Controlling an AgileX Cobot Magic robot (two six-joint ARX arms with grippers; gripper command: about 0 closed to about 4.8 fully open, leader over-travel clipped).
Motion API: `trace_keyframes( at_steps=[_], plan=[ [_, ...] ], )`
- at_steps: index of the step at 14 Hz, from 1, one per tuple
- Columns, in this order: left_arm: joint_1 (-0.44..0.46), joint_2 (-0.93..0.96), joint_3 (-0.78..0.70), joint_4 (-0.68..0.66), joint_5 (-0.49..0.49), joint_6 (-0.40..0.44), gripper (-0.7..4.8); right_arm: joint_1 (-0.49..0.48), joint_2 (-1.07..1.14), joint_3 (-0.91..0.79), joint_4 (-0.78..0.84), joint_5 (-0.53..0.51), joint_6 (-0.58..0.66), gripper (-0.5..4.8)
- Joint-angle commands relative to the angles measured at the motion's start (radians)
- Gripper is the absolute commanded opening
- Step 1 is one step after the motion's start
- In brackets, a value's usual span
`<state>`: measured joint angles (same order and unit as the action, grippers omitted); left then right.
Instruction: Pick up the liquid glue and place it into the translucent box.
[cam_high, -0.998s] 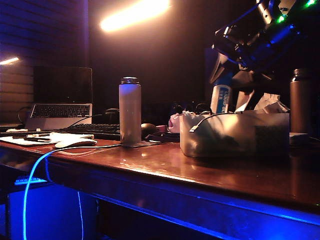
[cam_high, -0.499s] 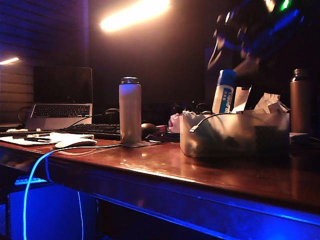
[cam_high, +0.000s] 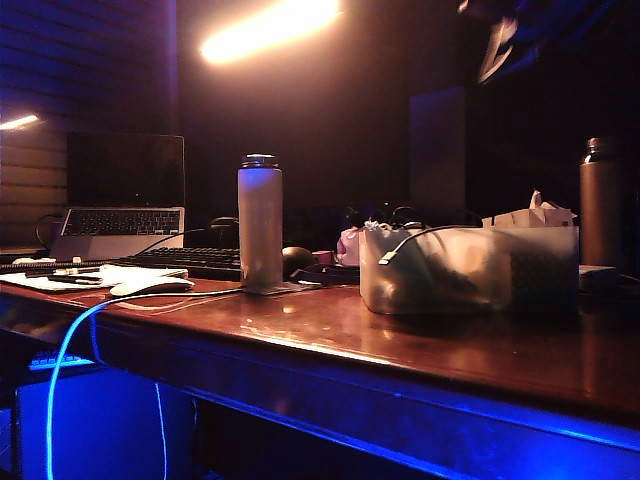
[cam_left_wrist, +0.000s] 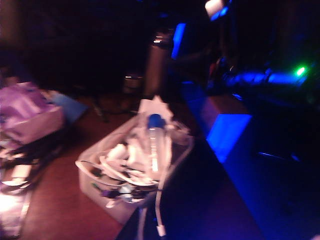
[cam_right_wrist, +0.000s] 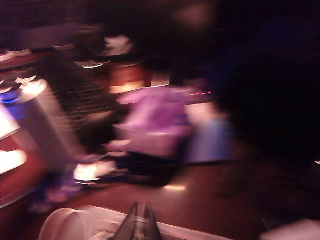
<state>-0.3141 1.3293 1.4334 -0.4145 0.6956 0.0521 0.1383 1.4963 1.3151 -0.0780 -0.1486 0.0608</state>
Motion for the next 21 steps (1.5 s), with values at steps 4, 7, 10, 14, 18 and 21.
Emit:
trace_keyframes(
  at_steps=[4,7,10,14,18,21],
  plan=[
    [0.000,-0.003,0.004,-0.015,0.027,0.001,-0.06,0.000,-0.397,-0.074,-0.195,0.074,-0.101,-0.01],
    [0.000,-0.003,0.004,-0.032,0.054,0.004,-0.06,0.001,-0.671,-0.257,-0.207,0.105,-0.114,-0.01],
    [0.000,-0.003,0.004,-0.097,0.029,0.065,-0.06,0.001,-0.971,-0.552,-0.109,0.129,-0.114,-0.01],
    [0.000,-0.003,0.004,-0.200,-0.086,0.109,-0.06,0.002,-1.288,-0.887,-0.154,0.116,-0.022,-0.01],
    [0.000,-0.003,0.004,-0.216,-0.086,0.117,-0.06,0.002,-1.491,-1.070,-0.154,0.126,-0.005,-0.01],
    [0.000,-0.003,0.003,-0.216,-0.082,0.132,-0.06,0.002,-1.494,-1.182,-0.157,0.137,-0.012,-0.01]
  ],
)
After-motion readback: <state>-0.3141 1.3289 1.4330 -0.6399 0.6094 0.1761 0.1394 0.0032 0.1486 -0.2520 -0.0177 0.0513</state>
